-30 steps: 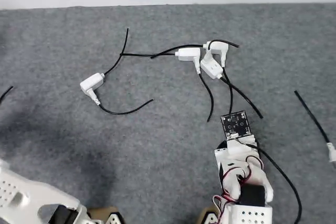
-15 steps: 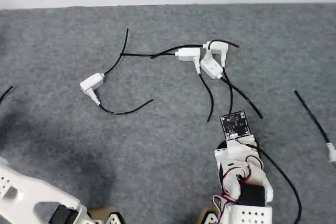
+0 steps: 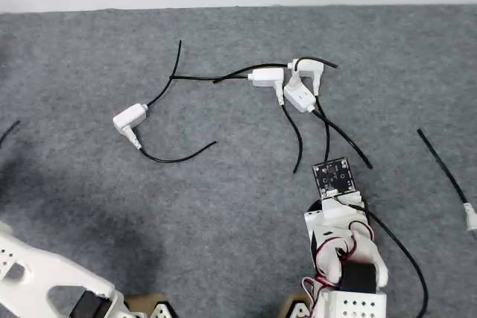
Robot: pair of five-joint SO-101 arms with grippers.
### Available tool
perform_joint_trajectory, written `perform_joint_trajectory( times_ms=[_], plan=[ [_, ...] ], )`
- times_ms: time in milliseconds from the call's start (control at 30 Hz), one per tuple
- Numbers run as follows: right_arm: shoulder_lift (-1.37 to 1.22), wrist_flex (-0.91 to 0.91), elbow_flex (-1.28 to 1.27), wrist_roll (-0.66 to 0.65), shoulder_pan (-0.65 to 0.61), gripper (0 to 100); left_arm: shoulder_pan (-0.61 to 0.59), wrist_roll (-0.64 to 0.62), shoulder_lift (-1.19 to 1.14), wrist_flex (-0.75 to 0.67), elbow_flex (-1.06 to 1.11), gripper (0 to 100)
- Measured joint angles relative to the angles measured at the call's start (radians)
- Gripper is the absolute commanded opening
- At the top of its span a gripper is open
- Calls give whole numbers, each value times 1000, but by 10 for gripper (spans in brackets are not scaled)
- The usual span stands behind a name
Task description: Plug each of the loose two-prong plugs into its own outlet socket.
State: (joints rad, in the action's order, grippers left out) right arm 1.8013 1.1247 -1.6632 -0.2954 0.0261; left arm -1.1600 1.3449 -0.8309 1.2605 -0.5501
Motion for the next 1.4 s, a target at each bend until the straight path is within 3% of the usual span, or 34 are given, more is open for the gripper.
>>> perform_joint_trajectory(
  times_ms=[200,400,567,833,1067,1400],
  plan=[
    [0,0,0,0,0,245,2,23,-2,92,-32,12],
    [0,0,0,0,0,245,40,58,64,428,-180,12],
    [0,0,0,0,0,245,89,5,298,462,-204,12],
    [0,0,0,0,0,245,219,-6,661,468,-43,12],
    [0,0,0,0,0,245,365,-21,944,470,121,12],
    [0,0,0,0,0,245,796,-311,1287,473,371,12]
  ],
)
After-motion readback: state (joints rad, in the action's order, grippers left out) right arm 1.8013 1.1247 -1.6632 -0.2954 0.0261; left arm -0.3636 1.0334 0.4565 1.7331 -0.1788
